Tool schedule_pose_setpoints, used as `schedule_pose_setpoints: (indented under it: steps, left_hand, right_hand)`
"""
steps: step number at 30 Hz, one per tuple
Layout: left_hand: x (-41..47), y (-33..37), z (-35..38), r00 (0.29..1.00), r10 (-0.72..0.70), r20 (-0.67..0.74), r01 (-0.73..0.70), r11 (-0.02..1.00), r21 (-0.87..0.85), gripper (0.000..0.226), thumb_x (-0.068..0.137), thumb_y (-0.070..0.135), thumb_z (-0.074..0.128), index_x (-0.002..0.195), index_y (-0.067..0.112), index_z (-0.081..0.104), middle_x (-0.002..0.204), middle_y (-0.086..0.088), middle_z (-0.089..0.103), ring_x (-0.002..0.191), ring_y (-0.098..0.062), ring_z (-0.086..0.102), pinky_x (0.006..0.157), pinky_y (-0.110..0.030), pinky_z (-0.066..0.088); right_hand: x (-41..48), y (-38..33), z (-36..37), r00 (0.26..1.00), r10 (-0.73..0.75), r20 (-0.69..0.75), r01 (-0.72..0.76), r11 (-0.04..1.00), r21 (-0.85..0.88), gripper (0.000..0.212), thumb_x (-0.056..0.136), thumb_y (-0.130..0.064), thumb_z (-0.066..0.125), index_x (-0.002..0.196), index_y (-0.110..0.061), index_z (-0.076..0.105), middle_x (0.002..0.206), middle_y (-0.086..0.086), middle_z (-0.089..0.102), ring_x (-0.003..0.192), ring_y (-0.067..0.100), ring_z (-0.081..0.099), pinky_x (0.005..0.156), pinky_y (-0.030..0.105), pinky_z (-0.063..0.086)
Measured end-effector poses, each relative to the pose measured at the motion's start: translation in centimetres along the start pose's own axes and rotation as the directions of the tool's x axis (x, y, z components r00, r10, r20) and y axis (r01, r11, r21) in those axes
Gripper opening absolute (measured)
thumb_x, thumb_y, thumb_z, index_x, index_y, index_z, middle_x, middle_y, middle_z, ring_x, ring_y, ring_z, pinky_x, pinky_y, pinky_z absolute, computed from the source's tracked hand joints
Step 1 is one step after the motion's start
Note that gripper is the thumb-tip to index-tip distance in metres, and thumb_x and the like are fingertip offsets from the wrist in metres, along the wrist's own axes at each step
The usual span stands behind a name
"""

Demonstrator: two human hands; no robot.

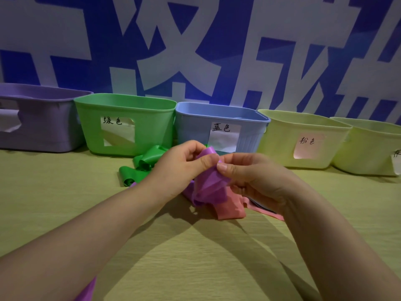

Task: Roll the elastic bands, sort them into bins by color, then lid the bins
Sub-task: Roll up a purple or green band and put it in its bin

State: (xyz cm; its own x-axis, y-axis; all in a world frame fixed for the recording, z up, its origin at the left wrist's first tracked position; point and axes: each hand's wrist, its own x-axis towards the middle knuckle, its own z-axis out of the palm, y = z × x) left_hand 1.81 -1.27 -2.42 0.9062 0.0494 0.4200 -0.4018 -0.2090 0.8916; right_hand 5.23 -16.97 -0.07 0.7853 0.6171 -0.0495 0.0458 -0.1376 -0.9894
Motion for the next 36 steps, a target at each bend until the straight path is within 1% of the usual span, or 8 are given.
schedule_pose_setpoints:
  steps: [8,12,14,18,22,30,34,36]
  left_hand:
    - [0.13,-0.09,-0.03,0.999,0.014,0.035,-0.014,1.0,-0.012,0.025,0.063,0.035,0.06,0.079,0.015,0.06,0.074,0.002,0.06,0.07,-0.004,0.054,0.065,-0.014,0.044]
    - [-0.01,0.1,-0.01,1.0,0.006,0.019,-0.005,0.999,-0.034,0.029,0.06,0.036,0.062,0.076,0.013,0.058,0.074,-0.003,0.058,0.07,-0.009,0.051,0.062,-0.016,0.042]
    - [-0.02,0.18,-0.04,1.0,-0.004,0.021,0.005,0.999,-0.047,0.03,0.059,0.037,0.062,0.075,0.013,0.058,0.076,-0.006,0.058,0.072,-0.012,0.052,0.064,-0.019,0.043]
    - [0.02,0.16,-0.1,1.0,0.001,0.015,-0.001,1.0,-0.031,0.036,0.061,0.038,0.061,0.077,0.007,0.057,0.078,-0.01,0.056,0.073,-0.014,0.05,0.062,-0.017,0.042]
    - [0.11,-0.09,-0.23,1.0,0.018,-0.018,-0.017,1.0,0.012,0.052,0.071,0.047,0.07,0.081,-0.002,0.057,0.073,-0.009,0.052,0.068,-0.012,0.046,0.058,-0.017,0.038]
    - [-0.08,0.18,-0.1,1.0,-0.004,0.03,0.005,1.0,-0.013,0.03,0.069,0.042,0.054,0.082,0.015,0.061,0.073,0.006,0.06,0.068,-0.004,0.051,0.063,-0.015,0.042]
    - [0.05,-0.06,-0.18,1.0,0.023,0.003,-0.023,0.999,0.024,0.033,0.077,0.045,0.063,0.078,0.013,0.059,0.073,-0.001,0.056,0.069,-0.009,0.048,0.062,-0.019,0.039]
    - [0.15,-0.2,-0.26,1.0,0.02,-0.01,-0.019,0.998,0.063,0.038,0.077,0.047,0.061,0.077,0.009,0.058,0.07,-0.003,0.054,0.065,-0.01,0.045,0.06,-0.023,0.037]
  right_hand:
    - [-0.2,0.04,0.27,0.999,0.033,0.005,-0.033,0.999,-0.001,0.014,0.09,-0.016,0.055,0.094,-0.012,0.067,0.064,-0.006,0.063,0.053,0.0,0.054,0.061,0.017,0.041]
    - [-0.48,-0.2,0.2,0.998,0.029,0.055,-0.028,1.0,-0.002,0.013,0.081,-0.022,0.06,0.089,-0.016,0.068,0.067,-0.006,0.067,0.059,-0.001,0.059,0.061,0.016,0.044]
    - [-0.53,-0.29,0.11,0.998,0.019,0.057,-0.018,1.0,-0.014,0.022,0.066,-0.029,0.065,0.085,-0.018,0.069,0.072,-0.004,0.068,0.064,0.001,0.059,0.066,0.018,0.042]
    - [-0.38,-0.3,0.09,0.999,0.0,0.04,0.0,1.0,0.008,0.037,0.058,-0.027,0.069,0.093,-0.016,0.068,0.076,-0.002,0.068,0.065,0.002,0.06,0.059,0.012,0.046]
    - [-0.39,-0.22,0.25,0.999,-0.015,0.039,0.012,0.997,0.077,0.025,0.069,-0.016,0.066,0.093,-0.009,0.063,0.069,-0.003,0.066,0.058,0.002,0.06,0.052,0.013,0.046]
    - [-0.33,-0.18,0.26,0.998,0.001,0.06,-0.011,0.984,0.18,0.016,0.087,-0.007,0.054,0.099,-0.003,0.064,0.076,0.007,0.066,0.063,0.009,0.062,0.058,0.017,0.051]
    - [-0.29,-0.19,0.1,0.997,0.03,0.076,-0.041,0.988,0.148,0.022,0.087,-0.014,0.055,0.103,-0.002,0.064,0.076,0.005,0.065,0.064,0.008,0.059,0.064,0.018,0.049]
    - [-0.39,-0.32,0.08,0.994,0.028,0.102,-0.04,0.992,0.116,0.027,0.076,-0.024,0.063,0.098,-0.008,0.066,0.072,0.001,0.065,0.06,0.006,0.057,0.064,0.018,0.046]
